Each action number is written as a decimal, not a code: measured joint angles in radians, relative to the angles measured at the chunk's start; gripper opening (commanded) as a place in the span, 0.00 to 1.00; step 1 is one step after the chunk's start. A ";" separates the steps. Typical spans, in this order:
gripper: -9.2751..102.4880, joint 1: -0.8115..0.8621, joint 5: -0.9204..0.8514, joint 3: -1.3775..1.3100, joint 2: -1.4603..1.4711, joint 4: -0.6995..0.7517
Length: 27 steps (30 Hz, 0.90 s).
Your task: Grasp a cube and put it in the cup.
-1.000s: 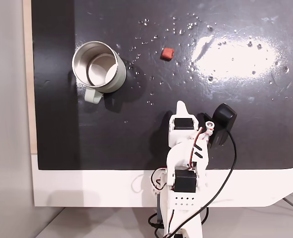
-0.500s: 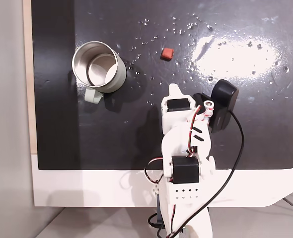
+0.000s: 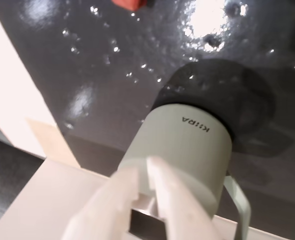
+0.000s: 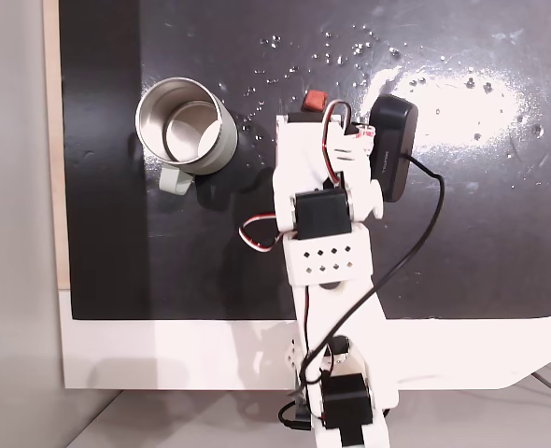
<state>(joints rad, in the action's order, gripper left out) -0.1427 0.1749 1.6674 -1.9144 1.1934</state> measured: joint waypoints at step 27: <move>0.30 0.052 0.121 -0.652 0.592 0.321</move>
<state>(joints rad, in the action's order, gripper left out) -0.0905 0.2961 1.0155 -1.3223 1.5140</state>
